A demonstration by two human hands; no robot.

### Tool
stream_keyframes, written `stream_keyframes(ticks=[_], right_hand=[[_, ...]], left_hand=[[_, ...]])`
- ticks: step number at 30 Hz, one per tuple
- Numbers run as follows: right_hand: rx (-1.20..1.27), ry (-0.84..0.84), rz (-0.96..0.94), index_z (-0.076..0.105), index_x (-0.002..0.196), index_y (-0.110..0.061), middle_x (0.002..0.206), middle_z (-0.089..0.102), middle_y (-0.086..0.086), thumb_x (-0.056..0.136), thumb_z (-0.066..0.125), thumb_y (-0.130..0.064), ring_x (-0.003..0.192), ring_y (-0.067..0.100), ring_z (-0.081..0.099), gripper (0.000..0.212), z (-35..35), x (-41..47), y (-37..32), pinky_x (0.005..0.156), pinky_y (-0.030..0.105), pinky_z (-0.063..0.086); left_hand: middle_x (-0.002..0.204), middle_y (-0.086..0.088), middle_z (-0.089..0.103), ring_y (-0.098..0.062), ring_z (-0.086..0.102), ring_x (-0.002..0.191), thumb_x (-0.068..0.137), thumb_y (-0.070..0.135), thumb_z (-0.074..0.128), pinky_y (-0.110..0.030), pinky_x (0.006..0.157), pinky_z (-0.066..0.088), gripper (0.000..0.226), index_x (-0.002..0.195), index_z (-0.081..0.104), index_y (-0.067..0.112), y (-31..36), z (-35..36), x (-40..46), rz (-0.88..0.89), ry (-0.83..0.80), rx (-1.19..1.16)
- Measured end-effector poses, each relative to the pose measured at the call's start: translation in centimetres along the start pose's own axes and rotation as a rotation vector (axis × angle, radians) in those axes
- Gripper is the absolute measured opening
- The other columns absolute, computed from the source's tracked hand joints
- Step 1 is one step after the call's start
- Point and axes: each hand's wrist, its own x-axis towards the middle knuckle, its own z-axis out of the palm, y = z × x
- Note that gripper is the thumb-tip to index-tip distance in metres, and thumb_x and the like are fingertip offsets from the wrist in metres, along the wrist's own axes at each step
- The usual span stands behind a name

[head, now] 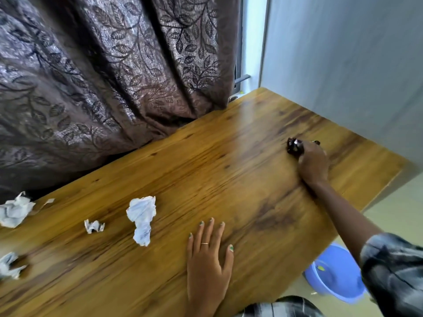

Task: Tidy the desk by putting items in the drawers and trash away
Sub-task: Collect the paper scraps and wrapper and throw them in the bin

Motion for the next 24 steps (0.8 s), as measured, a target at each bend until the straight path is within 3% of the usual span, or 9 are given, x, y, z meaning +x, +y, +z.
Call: stream_keyframes(ticks=[5, 9, 13, 15, 17, 19, 21, 24], right_hand=[[0.206, -0.016, -0.069, 0.061, 0.099, -0.008, 0.1, 0.065, 0.015, 0.079, 0.054, 0.002, 0.087, 0.036, 0.061, 0.023, -1.2, -6.0, -3.1, 0.073, 0.04, 0.047], [0.403, -0.049, -0.235, 0.058, 0.1, -0.014, 0.097, 0.064, 0.011, 0.089, 0.044, -0.016, 0.086, 0.029, 0.059, 0.018, -2.7, -12.0, -7.5, 0.075, 0.033, 0.042], [0.57, -0.186, -0.548, 0.057, 0.101, -0.015, 0.092, 0.064, 0.01, 0.088, 0.045, -0.012, 0.079, 0.027, 0.062, 0.018, -3.9, -18.0, -13.0, 0.072, 0.031, 0.049], [0.635, -0.205, -0.774, 0.057, 0.099, -0.012, 0.089, 0.066, 0.009, 0.091, 0.046, -0.009, 0.078, 0.023, 0.063, 0.014, -4.4, -20.4, -15.9, 0.068, 0.032, 0.053], [0.679, -0.205, -0.928, 0.058, 0.092, -0.01, 0.087, 0.066, 0.006, 0.094, 0.046, -0.011, 0.076, 0.018, 0.061, 0.012, -4.6, -22.1, -18.0, 0.065, 0.029, 0.053], [0.735, -0.255, -1.019, 0.058, 0.086, -0.01, 0.087, 0.062, 0.004, 0.095, 0.046, -0.012, 0.075, 0.018, 0.057, 0.015, -4.5, -23.1, -19.1, 0.064, 0.029, 0.052], [0.763, -0.314, -1.11, 0.061, 0.085, -0.011, 0.088, 0.061, 0.003, 0.094, 0.051, -0.014, 0.077, 0.018, 0.056, 0.013, -4.3, -23.9, -19.6, 0.066, 0.028, 0.05], [0.828, -0.371, -1.138, 0.065, 0.093, -0.011, 0.097, 0.065, 0.004, 0.093, 0.054, -0.021, 0.087, 0.02, 0.06, 0.015, -4.6, -23.8, -20.9, 0.077, 0.027, 0.047]], left_hand=[[0.15, 0.024, 0.026, 0.003, 0.008, 0.143, 0.087, 0.059, 0.029, -0.023, 0.117, -0.004, 0.049, 0.134, 0.04, 0.047, 0.4, -0.7, 0.1, -0.045, 0.008, -0.141], [0.135, 0.032, 0.044, 0.01, 0.025, 0.135, 0.085, 0.062, 0.031, -0.035, 0.117, 0.017, 0.041, 0.117, 0.053, 0.049, 0.8, -1.5, 0.3, -0.132, 0.064, -0.404], [0.129, 0.021, 0.055, -0.001, 0.047, 0.124, 0.064, 0.089, 0.041, -0.032, 0.11, 0.034, 0.078, 0.123, 0.054, 0.039, 1.8, -4.0, 1.1, -0.416, 0.08, -1.057], [0.125, 0.004, 0.062, -0.012, 0.059, 0.114, 0.061, 0.083, 0.056, -0.029, 0.098, 0.046, 0.085, 0.126, 0.057, 0.028, 1.6, -5.7, 1.6, -0.555, 0.102, -1.373], [0.115, -0.006, 0.068, -0.025, 0.066, 0.102, 0.074, 0.06, 0.061, -0.036, 0.09, 0.05, 0.063, 0.121, 0.059, 0.018, 0.9, -7.0, 1.8, -0.701, 0.089, -1.633], [0.094, -0.006, 0.069, -0.025, 0.07, 0.084, 0.078, 0.039, 0.061, -0.039, 0.088, 0.049, 0.039, 0.107, 0.061, 0.013, -0.2, -7.5, 1.3, -0.827, 0.145, -1.754], [0.073, -0.001, 0.062, -0.017, 0.063, 0.064, 0.081, 0.034, 0.061, -0.035, 0.077, 0.05, 0.021, 0.088, 0.059, 0.014, -1.5, -7.4, 0.4, -0.929, 0.262, -1.753], [0.064, 0.003, 0.058, -0.011, 0.058, 0.054, 0.086, 0.033, 0.057, -0.026, 0.054, 0.051, 0.018, 0.08, 0.056, 0.017, -3.8, -7.4, -1.2, -1.018, 0.411, -1.748]])
